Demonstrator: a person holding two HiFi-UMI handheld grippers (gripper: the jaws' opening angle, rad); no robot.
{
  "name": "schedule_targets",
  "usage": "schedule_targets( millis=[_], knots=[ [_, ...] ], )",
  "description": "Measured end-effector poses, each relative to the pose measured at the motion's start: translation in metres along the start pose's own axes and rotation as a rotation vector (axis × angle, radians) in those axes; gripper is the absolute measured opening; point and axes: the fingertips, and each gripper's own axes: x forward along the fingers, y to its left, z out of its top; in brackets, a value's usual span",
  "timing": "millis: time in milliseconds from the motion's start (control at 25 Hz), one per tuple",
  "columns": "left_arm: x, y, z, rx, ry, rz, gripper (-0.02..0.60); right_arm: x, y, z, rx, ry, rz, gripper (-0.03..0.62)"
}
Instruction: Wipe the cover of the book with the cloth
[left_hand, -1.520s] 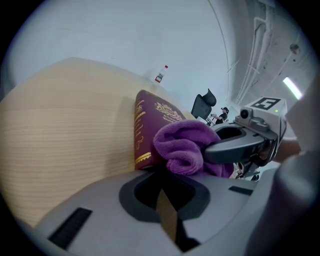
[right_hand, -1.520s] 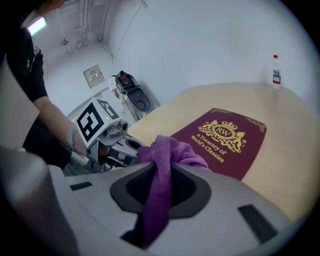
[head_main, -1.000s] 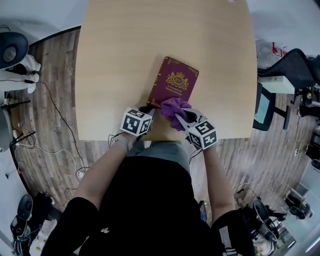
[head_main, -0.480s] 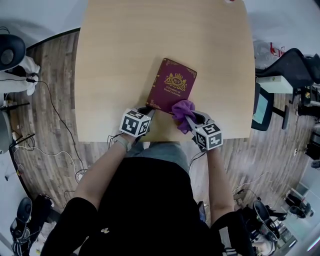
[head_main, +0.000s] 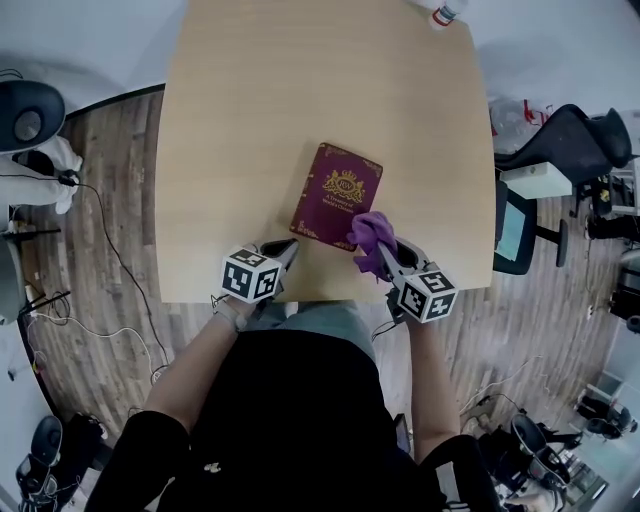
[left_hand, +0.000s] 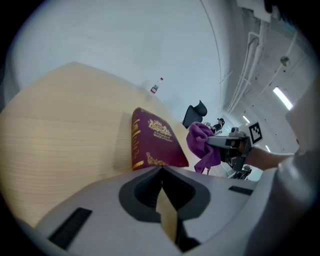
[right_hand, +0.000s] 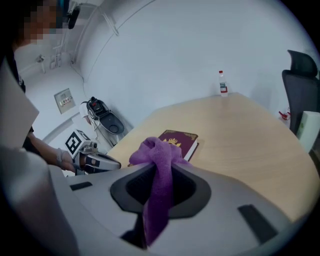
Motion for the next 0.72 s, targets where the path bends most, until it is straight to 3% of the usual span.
schedule_targets(
  millis=[400, 720],
  knots=[
    [-0.084, -0.060, 0.102, 0.140, -0.271, -0.031, 0.020, -0.064, 0.047, 0.088, -0.013, -0.258, 0.001, 0.078],
    [-0.127, -0.113, 0.158, 0.233, -0.429, -0.014, 0.020, -0.113, 0.074, 0.134, -0.113, -0.344, 0.045, 0.078]
  ],
)
